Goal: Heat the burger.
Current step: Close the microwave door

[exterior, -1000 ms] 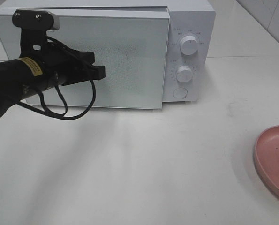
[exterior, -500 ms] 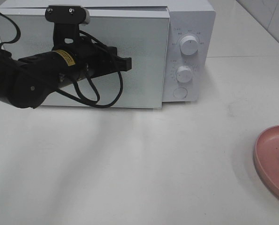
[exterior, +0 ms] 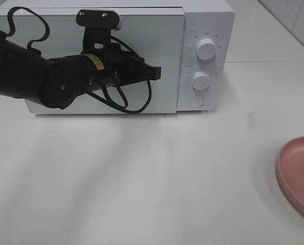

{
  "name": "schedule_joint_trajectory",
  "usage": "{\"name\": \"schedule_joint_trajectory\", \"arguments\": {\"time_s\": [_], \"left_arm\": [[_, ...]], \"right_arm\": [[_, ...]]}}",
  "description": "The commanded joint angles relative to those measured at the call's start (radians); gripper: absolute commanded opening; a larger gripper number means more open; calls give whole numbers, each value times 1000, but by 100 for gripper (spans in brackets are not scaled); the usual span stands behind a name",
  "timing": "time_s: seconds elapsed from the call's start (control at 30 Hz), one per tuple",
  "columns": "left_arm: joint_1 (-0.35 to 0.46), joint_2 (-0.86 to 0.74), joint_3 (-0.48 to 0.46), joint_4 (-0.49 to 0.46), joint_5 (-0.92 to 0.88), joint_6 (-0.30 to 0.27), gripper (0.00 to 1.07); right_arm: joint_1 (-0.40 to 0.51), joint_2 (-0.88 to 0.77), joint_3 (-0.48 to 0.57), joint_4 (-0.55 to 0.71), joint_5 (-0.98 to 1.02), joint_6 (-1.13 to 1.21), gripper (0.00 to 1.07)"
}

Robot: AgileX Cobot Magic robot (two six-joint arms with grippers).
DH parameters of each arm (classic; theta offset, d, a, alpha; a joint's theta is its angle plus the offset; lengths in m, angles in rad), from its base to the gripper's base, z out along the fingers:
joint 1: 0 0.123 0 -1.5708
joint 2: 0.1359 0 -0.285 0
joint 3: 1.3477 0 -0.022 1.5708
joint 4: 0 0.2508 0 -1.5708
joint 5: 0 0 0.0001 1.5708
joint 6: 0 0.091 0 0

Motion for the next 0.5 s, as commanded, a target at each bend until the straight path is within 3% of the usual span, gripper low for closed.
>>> {"name": "schedule_joint_trajectory", "arguments": {"time_s": [0.03,0.33,0.5], "left_arm": [[18,23,-71,-76,-75,7,0],[18,43,-115,-75,-46,6,0],[18,16,-115,-30,77,3,0]], "right_arm": [[-3,-28,2,-2,-11,-8,76],[-3,-28,2,-2,-11,-8,76],[-3,-28,2,-2,-11,-8,76]]}}
